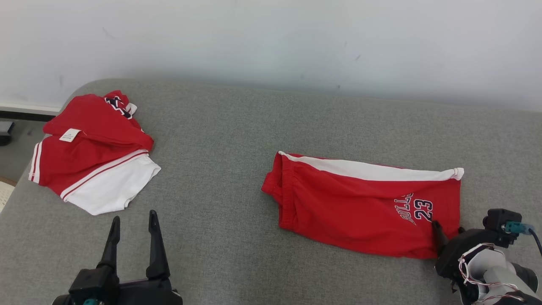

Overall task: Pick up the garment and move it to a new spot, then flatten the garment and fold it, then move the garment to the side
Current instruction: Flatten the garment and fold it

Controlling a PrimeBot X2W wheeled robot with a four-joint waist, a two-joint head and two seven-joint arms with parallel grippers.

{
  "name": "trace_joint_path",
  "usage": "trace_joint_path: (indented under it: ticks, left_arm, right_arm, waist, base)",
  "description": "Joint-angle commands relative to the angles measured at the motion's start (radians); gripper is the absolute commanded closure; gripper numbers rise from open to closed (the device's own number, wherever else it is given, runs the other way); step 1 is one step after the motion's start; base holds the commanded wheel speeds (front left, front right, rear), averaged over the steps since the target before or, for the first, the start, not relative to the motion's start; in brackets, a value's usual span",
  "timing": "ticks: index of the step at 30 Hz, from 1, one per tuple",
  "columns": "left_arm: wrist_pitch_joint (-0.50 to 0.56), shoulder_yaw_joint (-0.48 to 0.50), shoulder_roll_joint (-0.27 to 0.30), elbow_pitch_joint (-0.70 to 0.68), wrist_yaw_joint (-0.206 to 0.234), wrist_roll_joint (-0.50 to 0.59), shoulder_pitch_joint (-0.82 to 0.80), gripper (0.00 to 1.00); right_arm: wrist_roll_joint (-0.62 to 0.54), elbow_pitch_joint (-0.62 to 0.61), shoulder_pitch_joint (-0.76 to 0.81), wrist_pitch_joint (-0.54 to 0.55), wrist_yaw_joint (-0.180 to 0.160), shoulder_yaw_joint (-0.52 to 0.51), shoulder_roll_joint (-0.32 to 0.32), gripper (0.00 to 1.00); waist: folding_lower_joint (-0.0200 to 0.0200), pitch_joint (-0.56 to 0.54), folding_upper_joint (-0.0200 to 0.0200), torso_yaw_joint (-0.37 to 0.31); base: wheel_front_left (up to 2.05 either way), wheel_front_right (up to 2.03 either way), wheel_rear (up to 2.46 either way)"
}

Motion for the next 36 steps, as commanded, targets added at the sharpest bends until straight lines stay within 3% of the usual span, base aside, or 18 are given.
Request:
trace_joint_path:
  ticks: [1, 5, 6, 7, 8, 13, 21, 27, 36]
  left_arm:
    - [-0.006, 0.006, 0.007, 0.000, 0.005, 0.007, 0.000, 0.00]
    - [0.003, -0.005, 0.031, 0.009, 0.020, 0.042, 0.003, 0.00]
    - [0.009, -0.012, 0.041, 0.015, 0.027, 0.056, 0.003, 0.00]
    - [0.009, -0.012, 0.041, 0.015, 0.027, 0.056, 0.003, 0.00]
    - [0.020, -0.026, 0.057, 0.022, 0.033, 0.085, 0.001, 0.00]
    - [0.054, -0.036, 0.102, 0.044, 0.030, 0.112, 0.003, 0.00]
    - [0.175, 0.027, 0.141, 0.051, 0.001, -0.003, 0.065, 0.00]
    - [0.237, 0.055, 0.187, -0.015, 0.017, -0.015, 0.107, 0.00]
    - [0.249, 0.044, 0.174, -0.066, 0.036, -0.020, 0.138, 0.00]
  right_arm:
    - [0.006, 0.022, 0.001, 0.023, -0.001, 0.008, 0.017, 0.00]
    - [0.021, 0.035, 0.000, 0.048, 0.001, 0.024, 0.058, 0.00]
    - [0.026, 0.033, 0.001, 0.053, 0.001, 0.030, 0.065, 0.42]
    - [0.026, 0.033, 0.001, 0.053, 0.001, 0.030, 0.065, 0.42]
    - [0.036, 0.022, 0.002, 0.041, 0.002, 0.038, 0.069, 0.99]
    - [0.059, 0.008, 0.017, 0.028, 0.001, 0.054, 0.046, 1.00]
    - [0.092, -0.009, 0.036, -0.006, -0.002, 0.052, -0.050, 1.00]
    - [0.103, -0.038, 0.045, -0.022, -0.002, 0.051, -0.122, 1.00]
    - [0.114, -0.229, 0.035, 0.001, -0.002, 0.118, -0.086, 1.00]
  waist:
    - [0.0000, 0.005, 0.0000, 0.002]
    - [0.0000, 0.004, 0.0000, 0.004]
    - [0.0000, 0.003, 0.0000, 0.005]
    - [0.0000, 0.003, 0.0000, 0.005]
    - [0.0000, 0.002, 0.0000, 0.007]
    - [0.0000, -0.008, 0.0000, 0.005]
    - [0.0000, -0.057, 0.0000, -0.032]
    - [0.0000, -0.087, 0.0000, -0.055]
    - [0.0000, -0.095, 0.0000, -0.065]
  base:
    - [0.00, 0.00, 0.00]
    - [0.00, 0.00, 0.00]
    - [0.00, 0.00, 0.00]
    - [0.00, 0.00, 0.00]
    - [0.00, 0.00, 0.00]
    - [0.00, 0.00, 0.00]
    - [0.00, 0.00, 0.00]
    - [0.00, 0.00, 0.00]
    - [0.00, 0.00, 0.00]
